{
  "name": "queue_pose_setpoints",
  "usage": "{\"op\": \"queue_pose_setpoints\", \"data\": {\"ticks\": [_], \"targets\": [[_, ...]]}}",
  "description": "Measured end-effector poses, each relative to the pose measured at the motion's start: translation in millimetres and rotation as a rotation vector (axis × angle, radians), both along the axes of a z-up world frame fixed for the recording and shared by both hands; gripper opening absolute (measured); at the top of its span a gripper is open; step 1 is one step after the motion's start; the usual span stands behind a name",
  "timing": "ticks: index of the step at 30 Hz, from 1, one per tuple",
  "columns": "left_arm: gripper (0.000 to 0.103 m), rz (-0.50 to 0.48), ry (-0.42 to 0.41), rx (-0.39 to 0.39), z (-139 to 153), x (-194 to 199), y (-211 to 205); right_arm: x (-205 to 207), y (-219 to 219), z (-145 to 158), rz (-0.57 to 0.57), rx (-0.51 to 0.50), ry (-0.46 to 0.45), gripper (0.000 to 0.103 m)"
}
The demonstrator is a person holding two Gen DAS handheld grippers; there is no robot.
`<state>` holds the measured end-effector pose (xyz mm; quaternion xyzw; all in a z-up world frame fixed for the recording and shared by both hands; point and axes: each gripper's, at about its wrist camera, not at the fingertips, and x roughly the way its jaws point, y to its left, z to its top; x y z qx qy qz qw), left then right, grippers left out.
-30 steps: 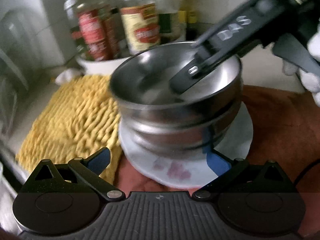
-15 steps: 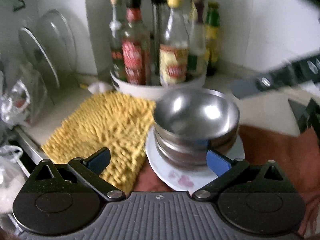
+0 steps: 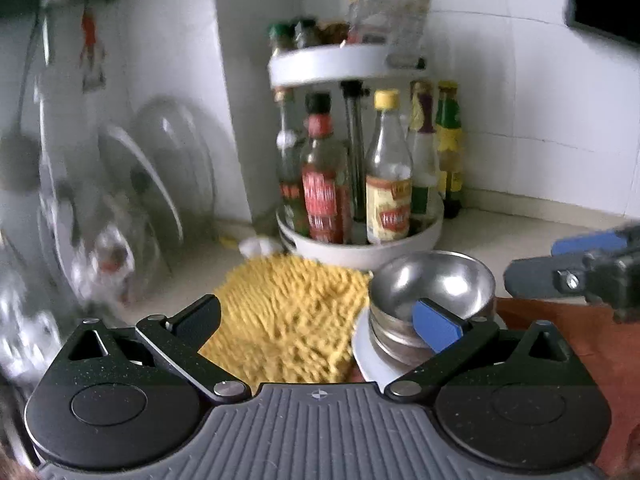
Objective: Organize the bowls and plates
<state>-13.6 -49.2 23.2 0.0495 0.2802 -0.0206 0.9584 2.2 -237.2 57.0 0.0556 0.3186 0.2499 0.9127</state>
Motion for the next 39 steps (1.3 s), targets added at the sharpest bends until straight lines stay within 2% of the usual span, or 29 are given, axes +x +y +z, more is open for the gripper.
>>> {"op": "queue_pose_setpoints", "data": {"ticks": [2, 5, 12, 16, 19, 24, 28, 32, 39], "targets": [[0.103, 0.006, 0.046, -0.07, -2, 1, 10, -9, 2, -2, -0.031, 0.013, -0.003, 0.072], [0.103, 0.014, 0.07, -0.115, -5, 2, 18, -18, 6, -8, -0.087, 0.009, 0.005, 0.072], [0.103, -0.054, 0.022, -0.103, 0, -13, 19, -30, 11, -20, -0.185, -0.003, 0.031, 0.072], [0.103, -0.068, -0.045, -0.16, 7, -25, 31, -37, 15, -20, -0.207, 0.003, 0.027, 0.073], [0.103, -0.067, -0.065, -0.204, 10, -28, 40, -42, 19, -17, -0.214, 0.016, 0.017, 0.073], [0.103, -0.075, -0.063, -0.174, 10, -25, 43, -52, 27, -9, -0.22, 0.018, -0.026, 0.073], [0.103, -0.073, -0.027, -0.195, 6, -21, 46, -55, 35, -6, -0.224, 0.01, -0.044, 0.074], [0.103, -0.07, 0.013, -0.213, -1, -16, 47, -55, 37, -8, -0.239, 0.011, -0.04, 0.075], [0.103, -0.06, 0.041, -0.191, -8, -14, 46, -53, 39, -10, -0.251, 0.008, -0.033, 0.076]]}}
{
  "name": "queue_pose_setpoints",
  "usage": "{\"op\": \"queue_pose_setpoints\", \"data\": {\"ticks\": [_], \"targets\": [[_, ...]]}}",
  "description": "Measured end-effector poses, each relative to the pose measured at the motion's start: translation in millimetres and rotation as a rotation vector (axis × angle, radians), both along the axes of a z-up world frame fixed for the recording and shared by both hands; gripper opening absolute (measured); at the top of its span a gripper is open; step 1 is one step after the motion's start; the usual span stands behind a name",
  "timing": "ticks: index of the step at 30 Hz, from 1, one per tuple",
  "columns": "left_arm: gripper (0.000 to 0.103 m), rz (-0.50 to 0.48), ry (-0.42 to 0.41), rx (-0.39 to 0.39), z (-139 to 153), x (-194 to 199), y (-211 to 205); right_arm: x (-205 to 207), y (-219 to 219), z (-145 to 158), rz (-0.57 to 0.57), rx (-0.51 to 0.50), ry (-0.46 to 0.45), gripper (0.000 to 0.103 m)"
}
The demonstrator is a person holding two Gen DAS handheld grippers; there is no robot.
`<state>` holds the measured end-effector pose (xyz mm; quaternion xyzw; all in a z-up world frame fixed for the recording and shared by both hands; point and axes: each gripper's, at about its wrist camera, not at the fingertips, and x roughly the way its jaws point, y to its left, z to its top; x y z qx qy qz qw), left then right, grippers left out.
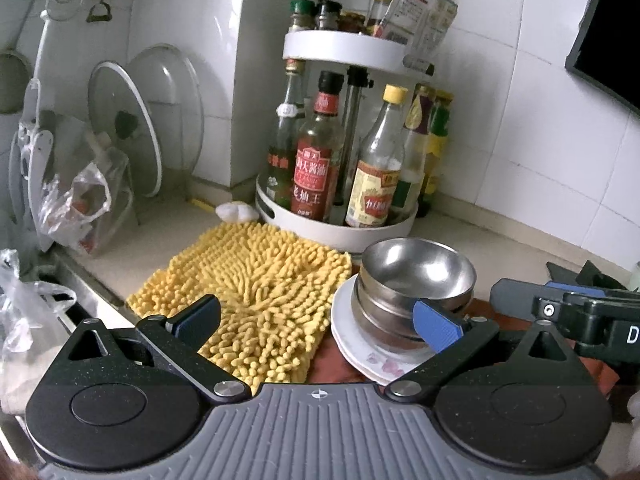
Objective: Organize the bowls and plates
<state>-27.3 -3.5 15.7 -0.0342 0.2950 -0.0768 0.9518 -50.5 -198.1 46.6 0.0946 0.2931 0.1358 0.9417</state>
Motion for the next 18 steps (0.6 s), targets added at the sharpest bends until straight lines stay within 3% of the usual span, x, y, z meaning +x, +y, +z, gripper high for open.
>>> {"op": "queue_pose_setpoints", "data": {"ticks": [4, 18], "targets": [[0.103, 0.018, 0.022, -0.009, -3, 2, 2, 2, 0, -3, -0.02, -0.011, 0.008, 0.076], [0.103, 0.023, 0.063, 0.074, -11, 5, -10, 10, 2, -20, -0.049, -0.058, 0.068, 0.077]]}}
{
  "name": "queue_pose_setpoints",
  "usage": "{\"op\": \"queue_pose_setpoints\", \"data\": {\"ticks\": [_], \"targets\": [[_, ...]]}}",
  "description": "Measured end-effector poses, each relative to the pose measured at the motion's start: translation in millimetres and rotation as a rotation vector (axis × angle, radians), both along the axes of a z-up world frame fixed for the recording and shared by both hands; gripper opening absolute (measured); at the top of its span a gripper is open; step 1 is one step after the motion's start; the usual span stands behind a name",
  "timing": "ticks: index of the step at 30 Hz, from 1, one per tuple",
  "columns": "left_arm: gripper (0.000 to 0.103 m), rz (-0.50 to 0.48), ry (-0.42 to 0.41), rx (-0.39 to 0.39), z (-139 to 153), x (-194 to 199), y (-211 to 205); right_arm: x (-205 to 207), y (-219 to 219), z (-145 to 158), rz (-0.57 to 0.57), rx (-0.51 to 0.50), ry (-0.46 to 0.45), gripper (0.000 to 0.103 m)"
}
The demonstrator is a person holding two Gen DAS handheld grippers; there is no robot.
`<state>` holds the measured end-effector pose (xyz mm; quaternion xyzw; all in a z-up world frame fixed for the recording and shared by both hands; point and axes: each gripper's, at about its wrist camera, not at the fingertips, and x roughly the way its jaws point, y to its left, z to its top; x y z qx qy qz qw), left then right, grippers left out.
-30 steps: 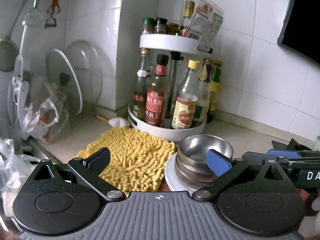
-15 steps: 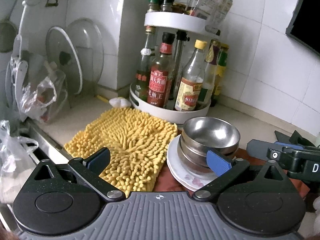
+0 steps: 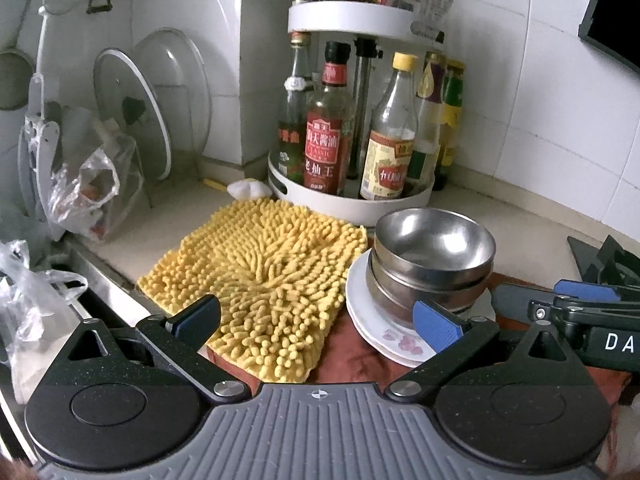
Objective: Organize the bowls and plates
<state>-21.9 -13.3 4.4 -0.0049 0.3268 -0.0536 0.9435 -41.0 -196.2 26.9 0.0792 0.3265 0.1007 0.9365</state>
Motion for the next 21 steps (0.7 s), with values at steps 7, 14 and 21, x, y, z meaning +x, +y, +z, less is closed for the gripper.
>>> {"op": "queue_pose_setpoints", "data": {"ticks": [7, 14, 21], "targets": [[0.103, -0.001, 0.026, 0.021, -4.4, 1.5, -2.8, -0.5, -1.6, -4.5, -0.015, -0.003, 0.022, 0.077], [0.103, -0.004, 0.052, 0.036, -8.3, 2.6, -3.6, -1.5, -1.0, -8.2, -0.021, -0.013, 0.045, 0.077], [0.103, -0.007, 0.064, 0.045, -9.2, 3.5, -3.3, -3.0, -1.8, -9.2, -0.023, -0.011, 0.051, 0.077]]}}
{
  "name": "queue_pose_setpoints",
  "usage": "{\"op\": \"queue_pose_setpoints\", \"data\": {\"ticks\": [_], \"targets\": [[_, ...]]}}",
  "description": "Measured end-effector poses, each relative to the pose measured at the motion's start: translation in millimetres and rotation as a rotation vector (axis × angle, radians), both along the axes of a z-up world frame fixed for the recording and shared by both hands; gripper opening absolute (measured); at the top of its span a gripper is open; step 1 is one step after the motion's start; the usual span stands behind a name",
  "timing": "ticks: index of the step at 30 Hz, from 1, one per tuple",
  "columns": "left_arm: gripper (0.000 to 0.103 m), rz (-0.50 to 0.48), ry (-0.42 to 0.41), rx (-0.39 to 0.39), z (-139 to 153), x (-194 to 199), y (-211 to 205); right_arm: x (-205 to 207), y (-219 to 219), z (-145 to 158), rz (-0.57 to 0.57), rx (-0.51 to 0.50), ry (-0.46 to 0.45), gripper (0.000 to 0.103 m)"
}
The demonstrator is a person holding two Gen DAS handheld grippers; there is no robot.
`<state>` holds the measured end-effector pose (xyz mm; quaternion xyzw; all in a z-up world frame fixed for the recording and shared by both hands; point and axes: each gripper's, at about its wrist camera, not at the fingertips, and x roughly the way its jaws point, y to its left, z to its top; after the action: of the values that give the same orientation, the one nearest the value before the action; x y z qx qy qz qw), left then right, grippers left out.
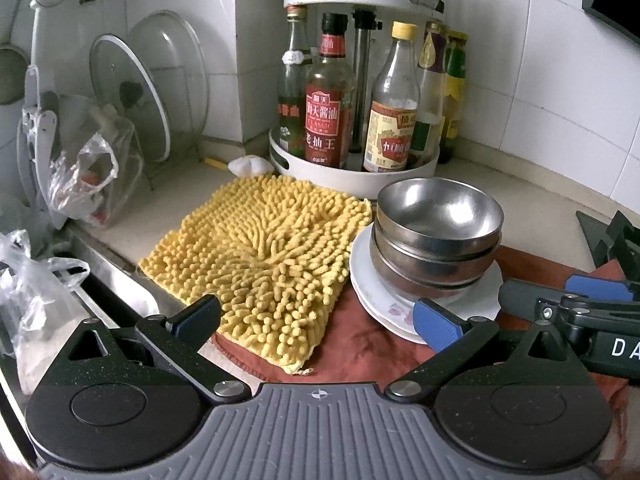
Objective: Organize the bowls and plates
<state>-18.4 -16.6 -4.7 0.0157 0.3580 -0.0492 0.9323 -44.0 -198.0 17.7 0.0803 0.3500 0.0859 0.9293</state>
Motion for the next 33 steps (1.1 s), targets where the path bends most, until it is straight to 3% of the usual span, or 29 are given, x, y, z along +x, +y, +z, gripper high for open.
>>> {"op": "queue_pose_setpoints", "data": {"ticks": [33], "targets": [[0.103, -0.016, 0.026, 0.024, -4.2, 0.6, -0.9, -3.6, -0.4, -2.8, -0.008, 0.0, 0.019, 0.077]]}}
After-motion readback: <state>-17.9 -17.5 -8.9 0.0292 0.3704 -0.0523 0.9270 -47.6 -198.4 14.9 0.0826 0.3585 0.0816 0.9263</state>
